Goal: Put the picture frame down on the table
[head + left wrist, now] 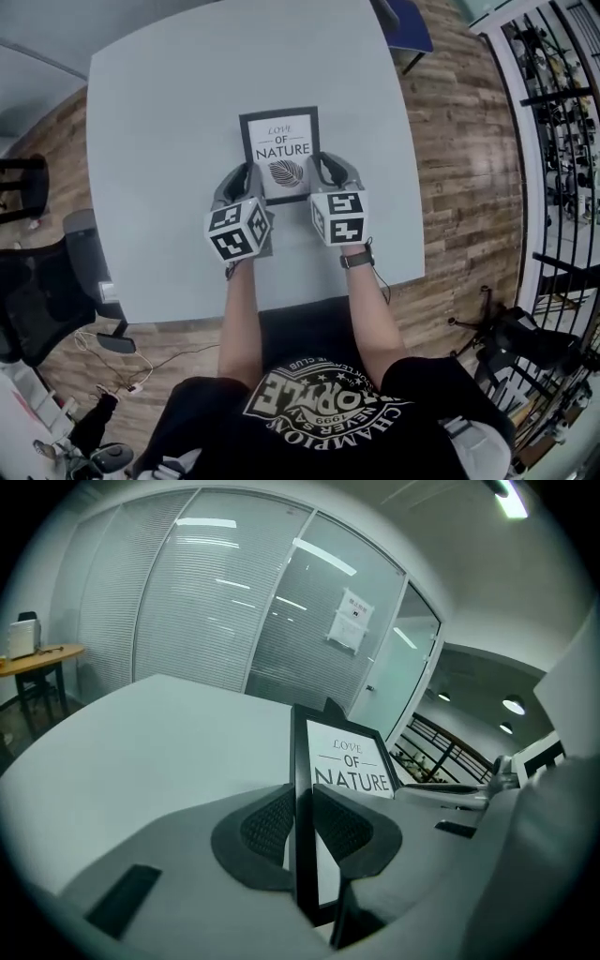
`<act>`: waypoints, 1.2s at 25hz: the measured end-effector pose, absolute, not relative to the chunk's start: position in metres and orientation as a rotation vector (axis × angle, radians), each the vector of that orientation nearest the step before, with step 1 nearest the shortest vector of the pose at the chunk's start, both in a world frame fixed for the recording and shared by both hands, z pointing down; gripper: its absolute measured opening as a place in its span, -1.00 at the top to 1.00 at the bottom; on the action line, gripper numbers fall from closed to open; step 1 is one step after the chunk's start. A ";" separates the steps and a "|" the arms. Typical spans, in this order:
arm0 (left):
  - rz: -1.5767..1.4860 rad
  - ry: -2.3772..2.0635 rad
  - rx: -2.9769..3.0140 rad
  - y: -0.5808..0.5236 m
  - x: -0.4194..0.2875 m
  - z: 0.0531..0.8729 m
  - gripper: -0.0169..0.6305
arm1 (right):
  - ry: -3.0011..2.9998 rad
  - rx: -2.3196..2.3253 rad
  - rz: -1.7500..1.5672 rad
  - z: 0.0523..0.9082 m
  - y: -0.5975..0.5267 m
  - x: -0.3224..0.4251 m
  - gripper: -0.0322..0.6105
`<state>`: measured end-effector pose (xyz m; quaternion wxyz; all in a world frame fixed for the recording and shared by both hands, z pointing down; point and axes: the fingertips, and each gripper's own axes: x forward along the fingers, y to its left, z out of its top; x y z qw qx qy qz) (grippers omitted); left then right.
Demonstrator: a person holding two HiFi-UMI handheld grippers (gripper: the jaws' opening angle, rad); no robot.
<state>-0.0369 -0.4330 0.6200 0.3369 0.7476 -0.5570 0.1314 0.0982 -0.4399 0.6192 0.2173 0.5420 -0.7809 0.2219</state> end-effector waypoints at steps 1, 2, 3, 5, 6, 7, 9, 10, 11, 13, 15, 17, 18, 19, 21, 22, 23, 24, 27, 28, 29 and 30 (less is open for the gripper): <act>0.353 -1.446 1.939 -0.435 -0.035 0.628 0.74 | -2.153 1.495 0.631 0.627 -0.442 0.100 0.67; 0.362 -1.440 1.929 -0.437 -0.034 0.635 0.74 | -2.144 1.489 0.645 0.635 -0.444 0.101 0.67; 0.373 -1.435 1.919 -0.438 -0.034 0.643 0.74 | -2.134 1.481 0.658 0.643 -0.445 0.101 0.67; 0.393 -1.424 1.896 -0.440 -0.035 0.658 0.74 | -2.109 1.464 0.681 0.658 -0.447 0.099 0.67; 0.404 -1.419 1.886 -0.441 -0.036 0.665 0.74 | -2.097 1.458 0.692 0.665 -0.448 0.098 0.67; 0.415 -1.415 1.877 -0.443 -0.036 0.672 0.74 | -2.085 1.454 0.704 0.672 -0.449 0.098 0.67; 0.436 -1.406 1.864 -0.446 -0.034 0.685 0.74 | -2.066 1.450 0.724 0.684 -0.452 0.100 0.67; 0.447 -1.401 1.858 -0.448 -0.033 0.691 0.74 | -2.057 1.447 0.733 0.691 -0.453 0.102 0.67; 0.459 -1.396 1.852 -0.449 -0.031 0.697 0.74 | -2.048 1.444 0.742 0.697 -0.454 0.104 0.67; 0.480 -1.384 1.840 -0.450 -0.027 0.709 0.74 | -2.028 1.435 0.760 0.708 -0.454 0.107 0.67; 0.499 -1.373 1.825 -0.449 -0.023 0.718 0.74 | -2.009 1.426 0.775 0.718 -0.454 0.110 0.67; 0.517 -1.364 1.811 -0.446 -0.021 0.725 0.74 | -1.994 1.416 0.782 0.724 -0.452 0.112 0.67; 0.525 -1.360 1.804 -0.444 -0.021 0.729 0.74 | -1.989 1.410 0.783 0.727 -0.451 0.112 0.67; 0.532 -1.357 1.798 -0.442 -0.022 0.732 0.74 | -1.983 1.405 0.784 0.730 -0.450 0.111 0.67; 0.545 -1.351 1.786 -0.442 -0.024 0.740 0.74 | -1.972 1.395 0.792 0.737 -0.450 0.108 0.67; 0.551 -1.349 1.781 -0.443 -0.025 0.744 0.74 | -1.967 1.391 0.796 0.741 -0.450 0.107 0.67; 0.557 -1.347 1.777 -0.444 -0.025 0.748 0.74 | -1.964 1.389 0.799 0.744 -0.451 0.107 0.67; 0.562 -1.345 1.772 -0.444 -0.025 0.751 0.74 | -1.963 1.386 0.802 0.746 -0.451 0.107 0.67; 0.570 -1.344 1.761 -0.443 -0.025 0.755 0.74 | -1.959 1.372 0.806 0.750 -0.450 0.107 0.67; 0.573 -1.343 1.758 -0.442 -0.024 0.756 0.74 | -1.956 1.368 0.806 0.751 -0.449 0.108 0.67; 0.577 -1.342 1.757 -0.440 -0.024 0.756 0.74 | -1.954 1.365 0.807 0.752 -0.448 0.108 0.67; 0.581 -1.340 1.755 -0.439 -0.023 0.758 0.74 | -1.951 1.362 0.808 0.753 -0.446 0.108 0.67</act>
